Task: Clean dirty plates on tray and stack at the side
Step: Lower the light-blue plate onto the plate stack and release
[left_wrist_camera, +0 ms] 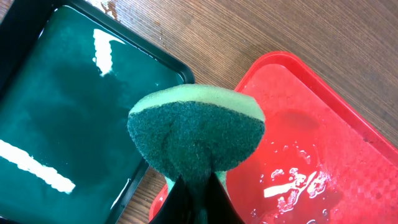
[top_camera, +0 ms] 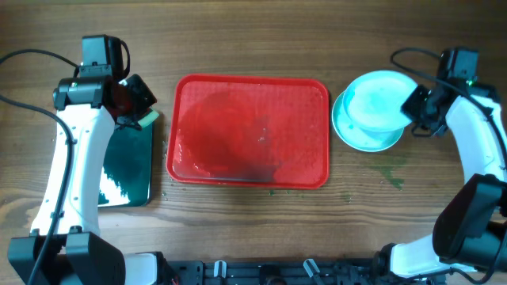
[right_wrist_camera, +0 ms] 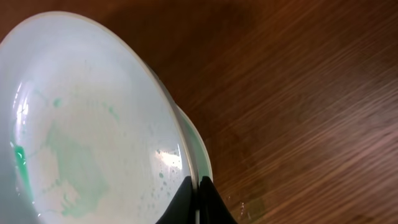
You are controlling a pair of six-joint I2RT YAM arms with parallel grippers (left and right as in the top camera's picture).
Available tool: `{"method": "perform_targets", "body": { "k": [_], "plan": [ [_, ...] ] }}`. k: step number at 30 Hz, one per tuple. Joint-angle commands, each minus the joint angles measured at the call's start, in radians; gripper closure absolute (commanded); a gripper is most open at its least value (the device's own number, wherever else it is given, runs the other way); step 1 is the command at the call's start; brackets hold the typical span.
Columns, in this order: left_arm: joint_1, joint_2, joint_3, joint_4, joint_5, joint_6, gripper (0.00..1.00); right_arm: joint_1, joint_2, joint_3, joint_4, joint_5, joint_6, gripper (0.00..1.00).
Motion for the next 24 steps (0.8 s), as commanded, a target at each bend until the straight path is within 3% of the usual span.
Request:
{"method": "perform_targets", "body": {
  "k": [1,4,6,10,13,19,24],
  "plan": [
    [0.006,0.004,-0.007,-0.001,-0.016,-0.013,0.96,0.004,0.010,-0.097,0.046,-0.063,0.016,0.96],
    [0.006,0.004,-0.007,-0.006,-0.055,-0.013,0.96,0.006,0.011,-0.113,0.052,-0.134,-0.013,0.68],
    [0.011,0.004,-0.007,-0.021,-0.067,-0.013,0.96,0.018,0.011,-0.100,0.043,-0.214,-0.065,0.57],
    [0.040,0.004,-0.007,-0.076,-0.076,-0.010,0.96,0.084,-0.003,0.010,-0.059,-0.210,-0.109,0.46],
    [0.061,0.004,-0.007,-0.112,-0.136,-0.011,0.96,0.155,-0.013,0.135,-0.120,-0.209,-0.143,0.16],
    [0.119,0.004,-0.136,-0.105,-0.231,-0.116,0.96,0.285,-0.011,0.193,-0.133,-0.209,-0.166,0.12],
    [0.205,0.004,-0.392,0.180,-0.239,-0.110,0.96,0.340,-0.011,0.193,-0.129,-0.206,-0.168,0.12]
  ]
}}
